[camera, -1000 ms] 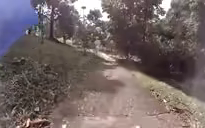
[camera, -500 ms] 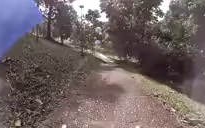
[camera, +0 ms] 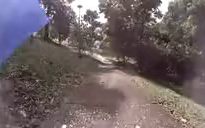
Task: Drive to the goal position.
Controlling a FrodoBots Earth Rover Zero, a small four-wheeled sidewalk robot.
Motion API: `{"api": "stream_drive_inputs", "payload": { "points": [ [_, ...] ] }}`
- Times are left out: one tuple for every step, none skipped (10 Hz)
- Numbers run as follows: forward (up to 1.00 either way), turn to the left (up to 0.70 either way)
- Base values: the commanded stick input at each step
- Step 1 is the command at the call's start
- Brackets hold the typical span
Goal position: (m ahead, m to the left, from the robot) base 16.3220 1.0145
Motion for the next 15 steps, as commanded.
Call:
{"api": "stream_drive_inputs", "payload": {
  "points": [
    [0.5, 0.0],
    [0.5, 0.02],
    [0.5, 0.3],
    [0.5, 0.36],
    [0.5, 0.13],
    [0.5, 0.0],
    [0.5, 0.0],
    [0.5, 0.0],
    [0.5, 0.0],
    [0.5, 0.0],
    [0.5, 0.0],
    [0.5, 0.0],
    [0.5, 0.0],
    [0.5, 0.0],
    [0.5, 0.0]
  ]
}}
